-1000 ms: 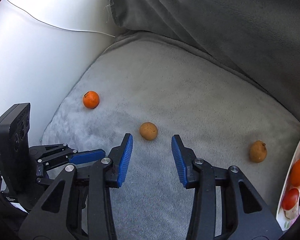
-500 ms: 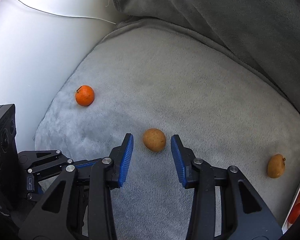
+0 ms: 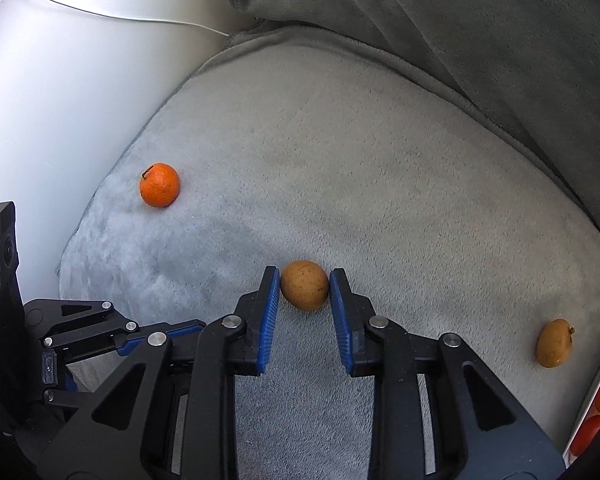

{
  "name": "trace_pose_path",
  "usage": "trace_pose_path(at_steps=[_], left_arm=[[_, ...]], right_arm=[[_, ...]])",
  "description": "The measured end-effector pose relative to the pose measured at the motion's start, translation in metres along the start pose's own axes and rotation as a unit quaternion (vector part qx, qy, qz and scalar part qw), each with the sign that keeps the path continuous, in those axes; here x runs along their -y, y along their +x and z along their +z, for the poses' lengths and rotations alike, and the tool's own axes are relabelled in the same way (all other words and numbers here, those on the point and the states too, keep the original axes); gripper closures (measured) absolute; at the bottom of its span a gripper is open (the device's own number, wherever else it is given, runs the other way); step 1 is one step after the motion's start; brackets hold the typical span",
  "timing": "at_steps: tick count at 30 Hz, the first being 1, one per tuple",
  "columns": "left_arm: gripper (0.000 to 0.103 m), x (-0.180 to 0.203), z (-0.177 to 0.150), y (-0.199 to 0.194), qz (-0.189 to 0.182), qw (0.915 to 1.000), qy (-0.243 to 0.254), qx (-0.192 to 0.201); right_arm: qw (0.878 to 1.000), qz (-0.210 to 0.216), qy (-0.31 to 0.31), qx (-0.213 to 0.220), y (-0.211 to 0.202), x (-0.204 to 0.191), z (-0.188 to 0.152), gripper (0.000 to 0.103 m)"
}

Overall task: Organize fruits
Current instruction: 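Grasp a dark grape with the left gripper while the right gripper grasps a brown longan, then carry the grape and longan onto the plate and release both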

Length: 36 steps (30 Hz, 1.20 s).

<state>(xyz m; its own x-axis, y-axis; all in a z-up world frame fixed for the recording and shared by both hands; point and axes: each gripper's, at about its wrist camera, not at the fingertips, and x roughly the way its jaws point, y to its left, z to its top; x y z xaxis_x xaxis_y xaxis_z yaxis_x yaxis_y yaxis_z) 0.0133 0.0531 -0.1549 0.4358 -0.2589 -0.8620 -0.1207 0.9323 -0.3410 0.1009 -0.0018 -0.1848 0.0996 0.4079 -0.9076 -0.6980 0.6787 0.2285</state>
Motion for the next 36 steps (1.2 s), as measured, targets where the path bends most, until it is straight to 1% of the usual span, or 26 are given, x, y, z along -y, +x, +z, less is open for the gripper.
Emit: trace_pose_path(at_steps=[7, 21, 28, 36], left_arm=[[0.085, -0.004, -0.005, -0.011, 0.0, 1.0, 0.004, 0.007], [0.086, 0.006, -0.007, -0.034, -0.016, 0.9994, 0.021, 0.02], [0.086, 0.025, -0.001, -0.038, -0.031, 0.9984, 0.042, 0.023], [0.086, 0.056, 0.011, -0.039, -0.051, 0.9959, 0.071, 0.024]], right_arm=[[1.0, 0.002, 0.008, 0.022, -0.022, 0.003, -0.007, 0.076], [0.995, -0.007, 0.063, 0.073, -0.076, 0.028, -0.032, 0.076], [0.991, -0.022, 0.092, 0.097, -0.106, 0.045, -0.054, 0.076], [0.981, -0.046, 0.14, 0.127, -0.143, 0.08, -0.086, 0.076]])
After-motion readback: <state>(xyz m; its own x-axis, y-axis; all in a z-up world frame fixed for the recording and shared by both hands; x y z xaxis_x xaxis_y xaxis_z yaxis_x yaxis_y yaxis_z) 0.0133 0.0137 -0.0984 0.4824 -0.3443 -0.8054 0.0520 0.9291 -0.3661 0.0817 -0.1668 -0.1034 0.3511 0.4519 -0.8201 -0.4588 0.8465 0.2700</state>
